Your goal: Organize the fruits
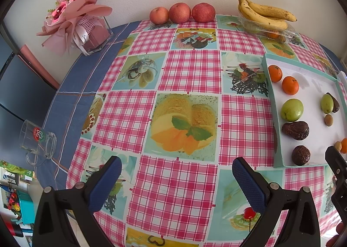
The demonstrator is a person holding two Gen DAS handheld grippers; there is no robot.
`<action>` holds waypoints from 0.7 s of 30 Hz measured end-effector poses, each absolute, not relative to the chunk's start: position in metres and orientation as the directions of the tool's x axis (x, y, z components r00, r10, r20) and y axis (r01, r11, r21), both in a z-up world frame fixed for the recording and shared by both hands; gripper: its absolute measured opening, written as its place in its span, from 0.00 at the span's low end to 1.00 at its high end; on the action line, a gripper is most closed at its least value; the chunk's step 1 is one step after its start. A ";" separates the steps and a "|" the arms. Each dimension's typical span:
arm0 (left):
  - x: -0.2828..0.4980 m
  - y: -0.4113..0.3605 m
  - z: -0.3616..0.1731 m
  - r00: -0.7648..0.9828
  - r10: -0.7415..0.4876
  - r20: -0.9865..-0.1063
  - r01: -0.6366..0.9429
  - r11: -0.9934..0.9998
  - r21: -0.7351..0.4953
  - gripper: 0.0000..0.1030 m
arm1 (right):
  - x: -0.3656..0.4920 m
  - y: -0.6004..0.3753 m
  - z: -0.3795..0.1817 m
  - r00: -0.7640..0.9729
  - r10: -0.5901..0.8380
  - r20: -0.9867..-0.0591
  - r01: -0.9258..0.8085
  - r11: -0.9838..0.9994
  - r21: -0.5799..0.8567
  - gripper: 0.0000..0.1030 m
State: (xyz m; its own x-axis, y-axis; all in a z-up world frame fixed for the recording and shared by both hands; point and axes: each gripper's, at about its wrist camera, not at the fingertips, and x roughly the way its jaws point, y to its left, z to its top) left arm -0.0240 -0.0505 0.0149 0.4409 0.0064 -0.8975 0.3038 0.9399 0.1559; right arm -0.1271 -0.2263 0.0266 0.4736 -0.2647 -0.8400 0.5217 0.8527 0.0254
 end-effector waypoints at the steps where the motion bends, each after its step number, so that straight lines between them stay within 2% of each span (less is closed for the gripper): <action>1: -0.024 -0.051 0.015 0.441 0.006 -0.898 0.303 0.940 0.155 1.00 | -0.127 -0.226 0.026 0.474 -0.265 -0.840 0.522 0.853 0.025 0.89; 21: -0.023 -0.048 0.015 0.435 0.008 -0.900 0.278 0.950 0.142 1.00 | -0.126 -0.226 0.027 0.472 -0.265 -0.841 0.523 0.852 0.025 0.89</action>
State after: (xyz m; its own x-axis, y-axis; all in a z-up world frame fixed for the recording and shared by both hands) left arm -0.0231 -0.0478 0.0153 0.4349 0.0075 -0.9005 0.2779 0.9500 0.1421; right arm -0.1264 -0.2264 0.0266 0.4717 -0.2648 -0.8411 0.5235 0.8517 0.0255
